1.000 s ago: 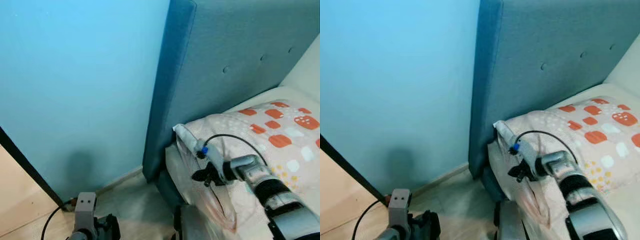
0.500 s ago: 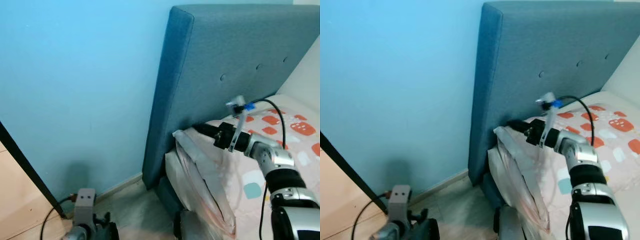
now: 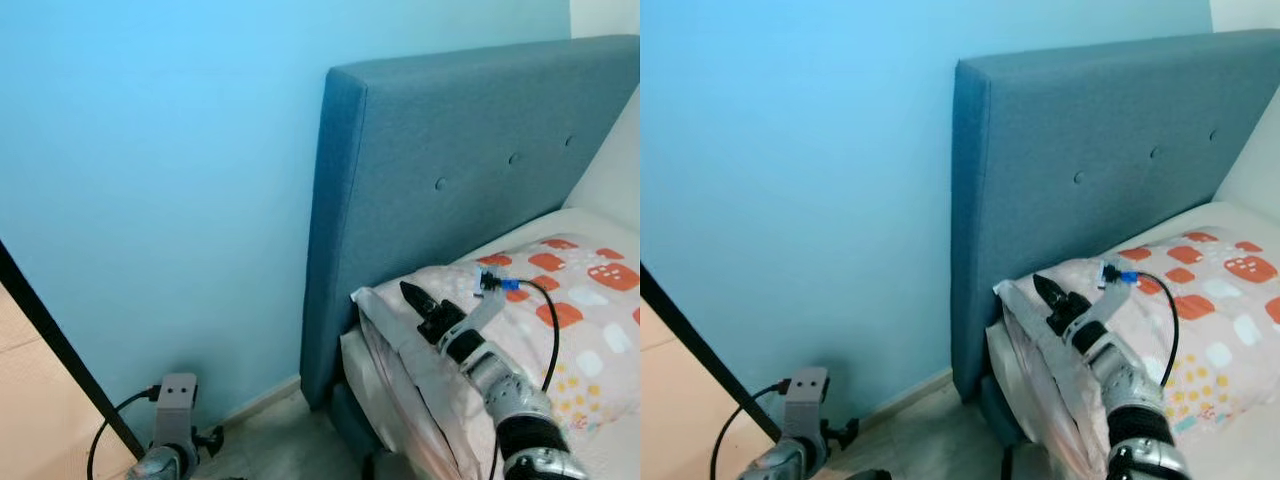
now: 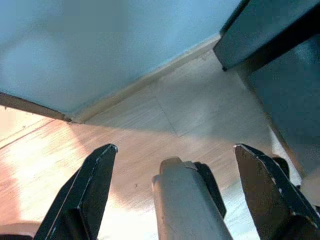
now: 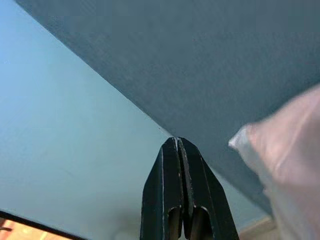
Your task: Clean up the room
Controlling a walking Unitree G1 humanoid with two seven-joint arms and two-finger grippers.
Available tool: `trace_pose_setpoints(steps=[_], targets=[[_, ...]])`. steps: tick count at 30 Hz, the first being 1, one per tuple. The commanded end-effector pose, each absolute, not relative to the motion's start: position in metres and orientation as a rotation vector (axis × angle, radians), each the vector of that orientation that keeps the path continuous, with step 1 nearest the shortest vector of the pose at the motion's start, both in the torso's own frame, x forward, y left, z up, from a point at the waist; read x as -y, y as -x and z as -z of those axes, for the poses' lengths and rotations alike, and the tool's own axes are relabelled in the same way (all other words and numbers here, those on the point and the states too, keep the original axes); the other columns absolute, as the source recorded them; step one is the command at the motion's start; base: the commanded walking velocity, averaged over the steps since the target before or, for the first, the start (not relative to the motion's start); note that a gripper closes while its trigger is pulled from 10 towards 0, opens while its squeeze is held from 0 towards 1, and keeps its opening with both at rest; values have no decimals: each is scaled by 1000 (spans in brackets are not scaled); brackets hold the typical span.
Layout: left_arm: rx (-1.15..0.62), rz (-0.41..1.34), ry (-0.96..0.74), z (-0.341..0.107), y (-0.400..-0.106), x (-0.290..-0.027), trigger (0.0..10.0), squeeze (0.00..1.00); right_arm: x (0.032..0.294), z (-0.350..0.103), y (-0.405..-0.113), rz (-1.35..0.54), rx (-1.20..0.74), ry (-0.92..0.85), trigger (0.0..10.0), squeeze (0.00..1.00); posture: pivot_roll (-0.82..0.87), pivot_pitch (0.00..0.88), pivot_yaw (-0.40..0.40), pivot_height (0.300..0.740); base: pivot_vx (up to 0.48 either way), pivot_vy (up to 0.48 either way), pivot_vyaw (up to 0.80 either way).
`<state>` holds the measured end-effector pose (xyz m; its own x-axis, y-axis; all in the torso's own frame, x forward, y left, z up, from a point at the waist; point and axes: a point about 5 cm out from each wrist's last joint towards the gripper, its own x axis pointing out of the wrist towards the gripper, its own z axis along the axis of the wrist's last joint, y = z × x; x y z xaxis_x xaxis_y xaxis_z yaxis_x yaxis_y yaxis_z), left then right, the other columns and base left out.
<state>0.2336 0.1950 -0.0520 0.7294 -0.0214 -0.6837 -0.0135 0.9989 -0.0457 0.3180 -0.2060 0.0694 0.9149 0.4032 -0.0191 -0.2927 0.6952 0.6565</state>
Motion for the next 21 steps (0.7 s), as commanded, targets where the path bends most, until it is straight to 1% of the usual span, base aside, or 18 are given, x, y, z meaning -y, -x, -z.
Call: trace_pose_setpoints(steps=[1, 2, 5, 8, 11, 15, 16, 21], targets=[[-811, 21, 40, 60, -223, -191, 10000, 0, 212, -66, -316, -348, -162, -704, 10000, 0, -7, 0, -22, 625, 0, 0, 0], [-836, 30, 34, 64, -217, -189, 10000, 0, 213, -57, -311, -323, -189, -706, 10000, 0, -3, 0, -24, 630, 0, 0, 0], [-836, 30, 34, 64, -217, -189, 10000, 0, 213, -57, -311, -323, -189, -706, 10000, 0, -3, 0, -24, 630, 0, 0, 0], [-880, 36, 24, 71, -205, -190, 10000, 0, 213, -41, -300, -285, -247, -696, 10000, 0, 5, 0, -22, 640, 0, 0, 0], [-899, 31, 31, 74, -201, -191, 10000, 0, 212, -35, -296, -269, -265, -696, 10000, 0, 7, 0, -20, 645, 0, 0, 0], [-930, 32, 26, 77, -195, -193, 10000, 0, 207, -27, -292, -256, -304, -683, 10000, 0, 9, 0, -19, 655, -480, 0, 0], [-926, 33, 28, 76, -195, -194, 10000, 0, 203, -22, -289, -252, -332, -661, 10000, 0, 7, 0, -19, 665, 0, 0, 0], [-921, 44, 26, 76, -196, -191, 10000, 0, 203, -14, -285, -234, -379, -619, 10000, 0, 1, 0, -19, 685, 0, 0, 0]])
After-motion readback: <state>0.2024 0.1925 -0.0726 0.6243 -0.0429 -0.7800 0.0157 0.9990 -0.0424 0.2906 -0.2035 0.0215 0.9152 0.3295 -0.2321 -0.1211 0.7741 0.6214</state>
